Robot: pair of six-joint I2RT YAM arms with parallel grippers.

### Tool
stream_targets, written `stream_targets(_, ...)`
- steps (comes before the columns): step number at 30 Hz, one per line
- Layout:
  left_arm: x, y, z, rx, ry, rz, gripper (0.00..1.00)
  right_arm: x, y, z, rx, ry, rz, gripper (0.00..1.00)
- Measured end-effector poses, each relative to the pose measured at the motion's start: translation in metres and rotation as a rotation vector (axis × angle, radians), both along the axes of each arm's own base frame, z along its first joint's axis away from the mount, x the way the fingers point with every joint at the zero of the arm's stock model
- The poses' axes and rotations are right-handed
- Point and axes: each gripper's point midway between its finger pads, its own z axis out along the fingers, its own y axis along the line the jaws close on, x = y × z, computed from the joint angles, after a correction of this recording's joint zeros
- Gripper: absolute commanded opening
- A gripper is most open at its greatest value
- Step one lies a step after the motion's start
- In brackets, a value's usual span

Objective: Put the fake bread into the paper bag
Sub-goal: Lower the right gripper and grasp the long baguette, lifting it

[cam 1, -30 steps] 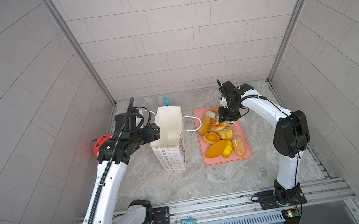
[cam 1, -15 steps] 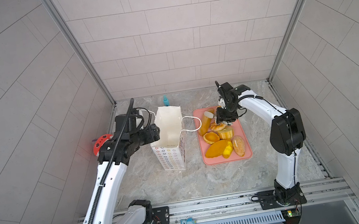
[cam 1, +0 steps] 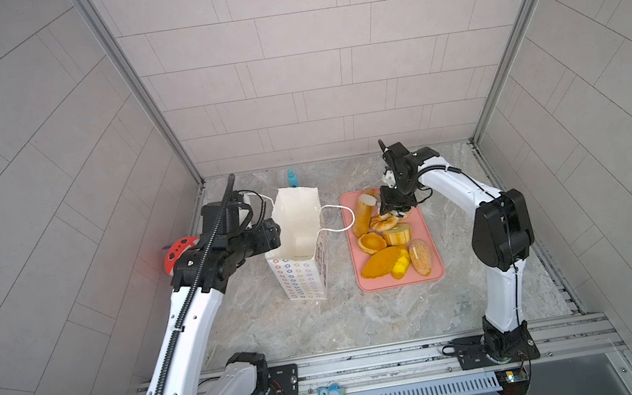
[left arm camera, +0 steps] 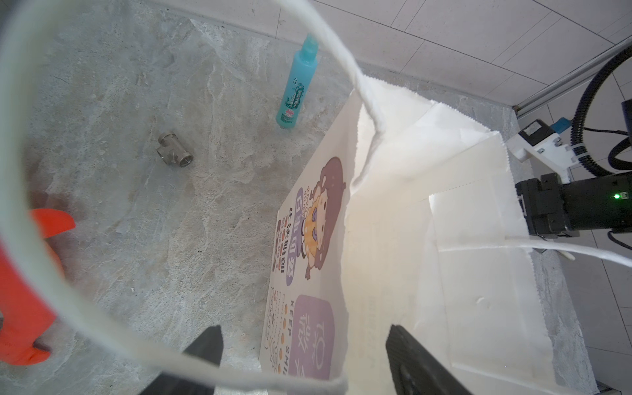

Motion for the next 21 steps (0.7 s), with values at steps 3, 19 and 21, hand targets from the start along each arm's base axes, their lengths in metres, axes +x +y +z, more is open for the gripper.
stream_targets(3,0.000,0.000,0.000,0.000,0.001,0.000,0.82,0.000,0.000,0.001,-0.001,-0.004,0.000,0.29)
stream_targets(19,0.005,-0.004,-0.003,-0.007,0.020,-0.012,0.45,-0.017,-0.019,0.081,-0.020,-0.195,-0.017,0.27)
stream_targets(21,0.006,-0.004,-0.004,-0.005,0.025,-0.013,0.38,-0.022,-0.022,0.096,-0.016,-0.230,-0.019,0.27)
